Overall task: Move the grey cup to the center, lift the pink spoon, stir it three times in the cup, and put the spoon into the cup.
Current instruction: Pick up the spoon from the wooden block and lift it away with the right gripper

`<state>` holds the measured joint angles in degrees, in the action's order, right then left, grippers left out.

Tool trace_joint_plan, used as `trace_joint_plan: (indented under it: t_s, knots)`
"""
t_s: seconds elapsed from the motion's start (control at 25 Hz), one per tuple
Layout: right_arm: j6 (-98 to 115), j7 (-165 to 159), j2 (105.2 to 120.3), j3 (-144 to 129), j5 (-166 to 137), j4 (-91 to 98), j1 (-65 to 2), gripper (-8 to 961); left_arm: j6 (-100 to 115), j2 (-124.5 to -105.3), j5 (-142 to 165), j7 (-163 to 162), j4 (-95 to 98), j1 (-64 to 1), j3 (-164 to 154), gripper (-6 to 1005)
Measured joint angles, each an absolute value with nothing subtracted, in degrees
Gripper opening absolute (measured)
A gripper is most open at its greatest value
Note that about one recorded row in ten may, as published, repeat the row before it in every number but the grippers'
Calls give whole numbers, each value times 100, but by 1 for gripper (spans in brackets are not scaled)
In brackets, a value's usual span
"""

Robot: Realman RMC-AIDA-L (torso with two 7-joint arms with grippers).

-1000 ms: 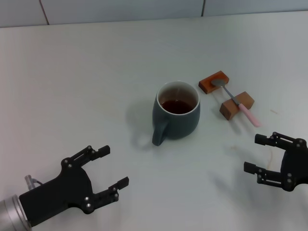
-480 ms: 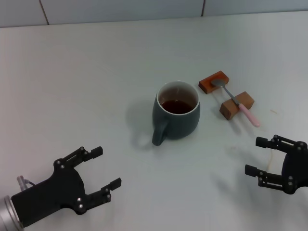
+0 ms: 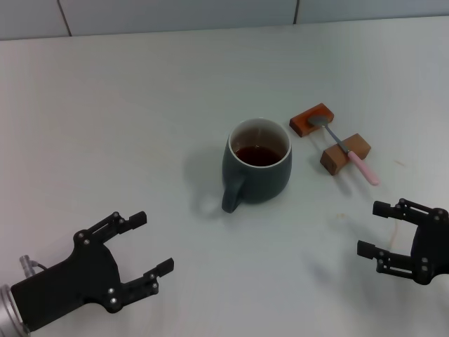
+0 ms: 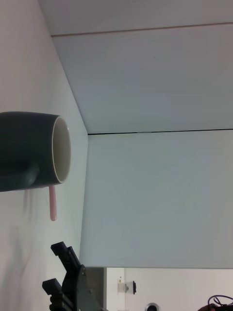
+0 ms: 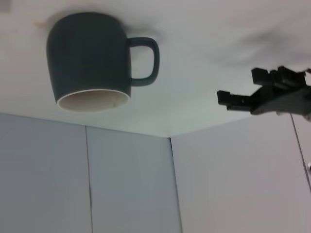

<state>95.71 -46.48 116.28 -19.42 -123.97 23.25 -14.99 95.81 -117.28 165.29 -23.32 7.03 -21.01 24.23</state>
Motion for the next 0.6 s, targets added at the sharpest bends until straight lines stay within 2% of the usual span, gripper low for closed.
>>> trace_joint_plan:
  t_s: [0.36, 0.6]
  knots:
    - [10790, -7179, 11612, -696, -12370, 2109, -1522, 761, 9723, -11739, 16526, -2349, 748, -2070, 2442, 805]
    - [10462, -9943, 11610, 32, -12366, 1707, -1538, 760, 9792, -11742, 16523, -2349, 756, -2066, 2409, 805]
